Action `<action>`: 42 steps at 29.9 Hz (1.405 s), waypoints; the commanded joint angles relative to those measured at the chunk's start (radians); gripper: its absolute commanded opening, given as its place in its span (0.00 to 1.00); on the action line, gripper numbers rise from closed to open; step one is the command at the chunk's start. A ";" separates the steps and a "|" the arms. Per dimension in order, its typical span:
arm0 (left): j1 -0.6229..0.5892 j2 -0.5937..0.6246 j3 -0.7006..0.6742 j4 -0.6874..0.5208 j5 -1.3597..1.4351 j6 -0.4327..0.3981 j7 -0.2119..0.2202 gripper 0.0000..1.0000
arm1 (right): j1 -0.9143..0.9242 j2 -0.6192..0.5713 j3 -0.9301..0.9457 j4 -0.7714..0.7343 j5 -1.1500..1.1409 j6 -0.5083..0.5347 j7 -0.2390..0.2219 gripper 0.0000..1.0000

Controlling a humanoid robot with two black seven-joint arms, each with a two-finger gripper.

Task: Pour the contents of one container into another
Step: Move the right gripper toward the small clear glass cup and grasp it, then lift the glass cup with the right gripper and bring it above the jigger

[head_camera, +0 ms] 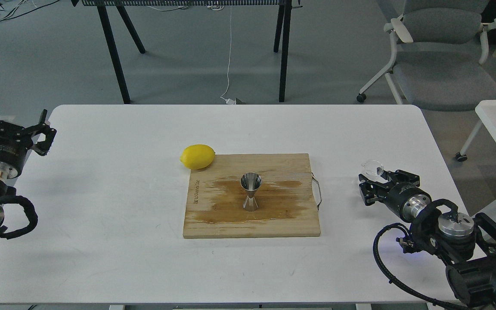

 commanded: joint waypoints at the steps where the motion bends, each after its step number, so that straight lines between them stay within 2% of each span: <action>1: 0.000 0.000 0.000 0.009 0.000 0.000 0.000 0.99 | -0.001 -0.006 -0.030 0.110 -0.083 -0.006 0.000 0.38; 10: 0.000 -0.008 0.002 0.012 0.003 0.000 0.000 0.99 | 0.012 -0.007 -0.114 0.344 -0.334 -0.020 -0.004 0.37; 16: 0.002 -0.008 0.003 0.012 0.005 0.000 0.000 0.99 | 0.057 -0.004 -0.228 0.416 -0.460 -0.028 -0.001 0.37; 26: 0.003 -0.009 0.003 0.012 0.005 0.000 0.000 0.99 | 0.123 -0.006 -0.322 0.457 -0.614 -0.028 0.003 0.37; 42: 0.011 -0.008 0.012 0.012 0.005 0.000 0.000 0.99 | 0.315 -0.014 -0.552 0.401 -0.804 -0.058 0.017 0.38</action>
